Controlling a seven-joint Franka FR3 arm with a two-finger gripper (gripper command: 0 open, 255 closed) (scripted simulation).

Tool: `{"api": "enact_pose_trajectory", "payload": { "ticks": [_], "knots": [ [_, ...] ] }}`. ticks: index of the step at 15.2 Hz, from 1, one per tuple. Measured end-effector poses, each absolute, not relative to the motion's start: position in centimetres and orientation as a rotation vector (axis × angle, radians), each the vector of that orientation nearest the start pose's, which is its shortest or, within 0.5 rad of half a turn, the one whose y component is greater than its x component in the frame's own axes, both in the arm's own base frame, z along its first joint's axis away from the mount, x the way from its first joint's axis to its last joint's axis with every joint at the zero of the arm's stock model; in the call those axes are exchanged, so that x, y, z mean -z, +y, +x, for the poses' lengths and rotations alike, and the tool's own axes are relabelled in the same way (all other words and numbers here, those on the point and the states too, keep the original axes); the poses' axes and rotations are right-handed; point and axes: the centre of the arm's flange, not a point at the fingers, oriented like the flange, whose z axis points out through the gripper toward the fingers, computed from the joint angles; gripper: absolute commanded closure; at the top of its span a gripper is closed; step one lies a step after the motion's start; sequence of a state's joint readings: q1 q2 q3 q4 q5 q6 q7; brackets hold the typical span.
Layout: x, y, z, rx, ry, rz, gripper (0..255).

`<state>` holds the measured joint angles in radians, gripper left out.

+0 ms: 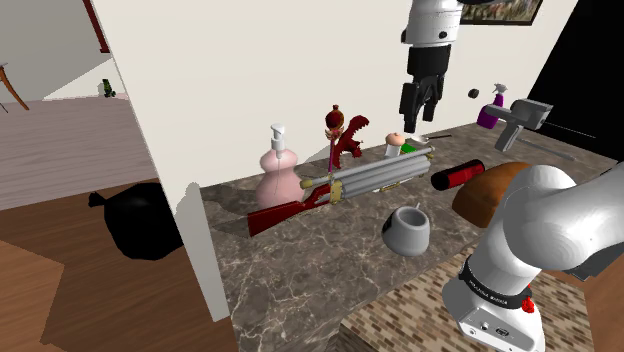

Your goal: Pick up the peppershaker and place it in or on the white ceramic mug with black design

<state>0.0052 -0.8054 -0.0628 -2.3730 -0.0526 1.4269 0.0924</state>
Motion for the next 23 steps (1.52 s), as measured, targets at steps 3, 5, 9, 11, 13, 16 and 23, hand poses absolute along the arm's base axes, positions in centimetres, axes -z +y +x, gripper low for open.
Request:
{"api": "enact_pose_trajectory", "payload": {
  "ticks": [3, 5, 9, 11, 13, 16, 23],
  "knots": [
    [-56.7, -4.0, 28.8, -0.211, 0.205, -3.147, 0],
    [-55.7, -5.8, 29.4, -0.194, 0.203, -3.159, 0],
    [-53.0, -9.4, 30.3, -0.153, 0.196, -3.188, 0],
    [-51.7, -11.5, 30.8, -0.132, 0.192, -3.202, 0],
    [-50.6, -13.6, 31.7, -0.111, 0.189, -3.216, 0],
    [-48.9, -16.5, 32.3, -0.080, 0.183, -3.237, 0],
    [-45.0, -23.8, 34.8, -0.003, 0.169, -3.284, 0]
  ]
}}
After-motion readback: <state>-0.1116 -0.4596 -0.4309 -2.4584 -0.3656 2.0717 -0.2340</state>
